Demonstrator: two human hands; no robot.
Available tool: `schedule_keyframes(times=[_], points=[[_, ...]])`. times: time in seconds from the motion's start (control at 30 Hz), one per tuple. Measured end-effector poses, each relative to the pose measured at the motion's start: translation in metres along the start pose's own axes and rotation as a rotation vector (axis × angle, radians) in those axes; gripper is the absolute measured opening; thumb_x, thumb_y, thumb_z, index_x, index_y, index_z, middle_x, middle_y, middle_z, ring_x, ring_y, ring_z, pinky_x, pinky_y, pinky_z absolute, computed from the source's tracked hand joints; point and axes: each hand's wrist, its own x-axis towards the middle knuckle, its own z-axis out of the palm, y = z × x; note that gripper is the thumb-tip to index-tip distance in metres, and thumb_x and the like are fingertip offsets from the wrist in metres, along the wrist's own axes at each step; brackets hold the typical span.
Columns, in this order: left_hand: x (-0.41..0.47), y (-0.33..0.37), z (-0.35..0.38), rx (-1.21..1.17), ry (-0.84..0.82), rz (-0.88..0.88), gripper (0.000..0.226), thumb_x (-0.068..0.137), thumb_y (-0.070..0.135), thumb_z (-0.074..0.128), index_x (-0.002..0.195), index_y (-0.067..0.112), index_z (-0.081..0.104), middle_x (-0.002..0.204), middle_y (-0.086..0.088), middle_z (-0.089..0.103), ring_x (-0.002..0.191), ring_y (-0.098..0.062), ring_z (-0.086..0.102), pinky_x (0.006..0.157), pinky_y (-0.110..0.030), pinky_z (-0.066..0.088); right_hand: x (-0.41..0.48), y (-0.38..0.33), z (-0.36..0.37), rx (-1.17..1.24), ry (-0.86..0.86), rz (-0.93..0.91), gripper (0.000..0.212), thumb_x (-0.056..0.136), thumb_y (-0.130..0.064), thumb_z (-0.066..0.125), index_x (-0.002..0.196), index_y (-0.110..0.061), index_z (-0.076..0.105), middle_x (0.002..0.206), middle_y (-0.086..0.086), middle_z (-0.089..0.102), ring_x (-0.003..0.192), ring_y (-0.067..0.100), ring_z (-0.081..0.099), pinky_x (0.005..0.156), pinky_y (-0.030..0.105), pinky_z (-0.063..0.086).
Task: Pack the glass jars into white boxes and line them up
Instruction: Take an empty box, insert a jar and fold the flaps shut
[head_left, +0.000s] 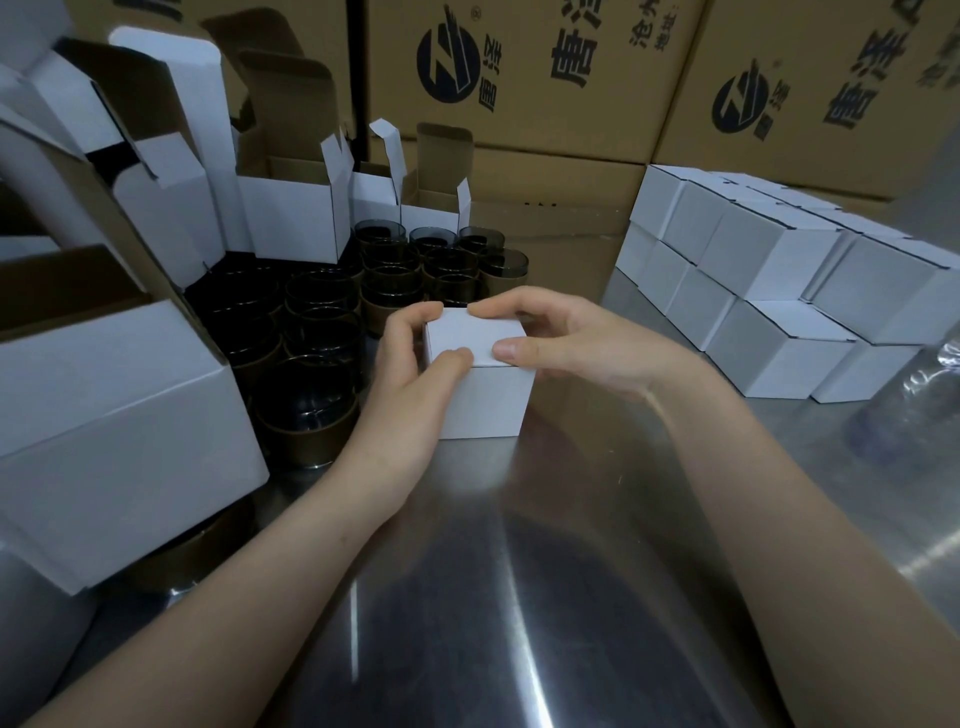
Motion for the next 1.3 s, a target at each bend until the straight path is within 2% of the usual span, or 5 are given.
schedule_keyframes(times=[0.4, 0.6, 0.87, 1.03, 1.3], points=[[0.002, 0.000, 0.000, -0.033, -0.007, 0.024, 0.045, 0.073, 0.036, 0.057, 0.113, 0.048, 0.041, 0.125, 0.015, 0.048, 0.118, -0.007, 0.051, 0.104, -0.038, 0.046, -0.004, -0.011, 0.001, -0.185, 0.078, -0.084, 0.023, 0.085, -0.022, 0.074, 0.099, -0.036, 0.062, 0.113, -0.018, 0.057, 0.110, 0.002, 0.055, 0.088, 0.011, 0.045], [-0.001, -0.005, 0.001, 0.060, -0.002, 0.045, 0.058, 0.073, 0.047, 0.062, 0.125, 0.040, 0.038, 0.139, 0.007, 0.041, 0.129, -0.008, 0.043, 0.111, -0.041, 0.039, -0.010, -0.019, -0.001, -0.377, 0.214, -0.079, 0.020, 0.083, -0.025, 0.076, 0.087, -0.044, 0.070, 0.115, 0.002, 0.054, 0.097, 0.013, 0.056, 0.091, 0.021, 0.045], [-0.006, -0.010, 0.004, 0.221, -0.005, 0.098, 0.072, 0.060, 0.034, 0.069, 0.124, 0.046, 0.038, 0.132, 0.012, 0.035, 0.128, -0.009, 0.043, 0.108, -0.041, 0.043, -0.021, -0.021, 0.003, -0.410, 0.329, 0.015, 0.008, 0.087, -0.040, 0.069, 0.093, -0.041, 0.074, 0.091, -0.017, 0.069, 0.079, -0.008, 0.057, 0.077, 0.021, 0.044], [-0.009, -0.012, 0.007, 0.324, 0.014, 0.165, 0.074, 0.061, 0.031, 0.068, 0.129, 0.039, 0.040, 0.128, 0.010, 0.035, 0.123, -0.014, 0.050, 0.100, -0.040, 0.049, -0.033, -0.018, 0.022, -0.596, 0.316, 0.105, 0.069, 0.063, -0.082, 0.051, 0.121, -0.044, 0.053, 0.121, -0.013, 0.051, 0.097, 0.002, 0.052, 0.073, 0.023, 0.040], [-0.011, -0.010, 0.008, 0.304, -0.081, 0.230, 0.060, 0.076, 0.015, 0.071, 0.124, 0.037, 0.041, 0.126, 0.006, 0.048, 0.109, 0.000, 0.051, 0.084, -0.006, 0.040, -0.040, -0.009, 0.023, -0.569, 0.563, 0.085, 0.044, 0.072, -0.045, 0.077, 0.105, -0.036, 0.049, 0.110, -0.003, 0.053, 0.084, 0.002, 0.048, 0.060, 0.019, 0.031]])
